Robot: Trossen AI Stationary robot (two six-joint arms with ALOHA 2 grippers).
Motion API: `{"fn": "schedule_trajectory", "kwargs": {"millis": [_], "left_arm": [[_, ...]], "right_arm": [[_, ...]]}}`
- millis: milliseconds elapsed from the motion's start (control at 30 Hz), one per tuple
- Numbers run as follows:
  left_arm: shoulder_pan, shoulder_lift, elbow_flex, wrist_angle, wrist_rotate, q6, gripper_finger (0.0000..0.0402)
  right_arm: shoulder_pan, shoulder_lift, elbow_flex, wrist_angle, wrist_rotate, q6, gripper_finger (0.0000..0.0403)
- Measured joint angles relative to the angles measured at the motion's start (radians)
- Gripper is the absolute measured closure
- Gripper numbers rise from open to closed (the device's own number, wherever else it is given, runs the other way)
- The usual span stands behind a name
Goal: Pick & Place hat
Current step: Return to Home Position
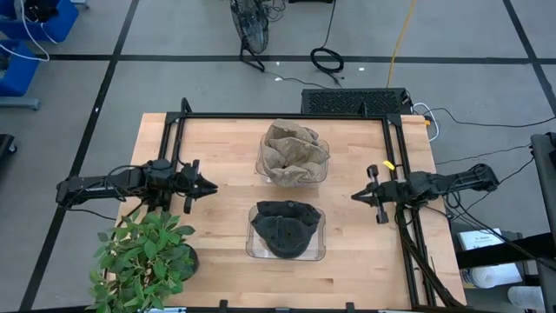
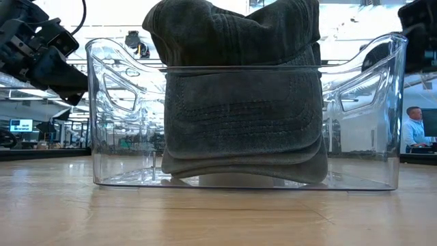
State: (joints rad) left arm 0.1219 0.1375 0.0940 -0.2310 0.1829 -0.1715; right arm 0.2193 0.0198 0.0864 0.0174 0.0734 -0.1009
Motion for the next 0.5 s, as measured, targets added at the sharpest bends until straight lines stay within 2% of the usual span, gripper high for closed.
{"fn": "schedule_trajectory", "kwargs": {"millis": [267,367,500], "left_arm": [[0.0,0.0,0.001,0.001,0.0,0.0,0.0332],[0.0,0.0,0.001,0.0,0.0,0.0,0.0332],[0.0,0.0,0.001,0.002,0.0,-0.001,0.0332]], "right_arm": [[-0.019,-0.017,0.003,-0.044,-0.029,-0.066,0.0403],[-0.039,-0.017,-0.01,-0.021,-0.094,-0.081,0.0403],[-0.079,-0.016,-0.071,0.068,-0.21,-0.014,0.0403]]}}
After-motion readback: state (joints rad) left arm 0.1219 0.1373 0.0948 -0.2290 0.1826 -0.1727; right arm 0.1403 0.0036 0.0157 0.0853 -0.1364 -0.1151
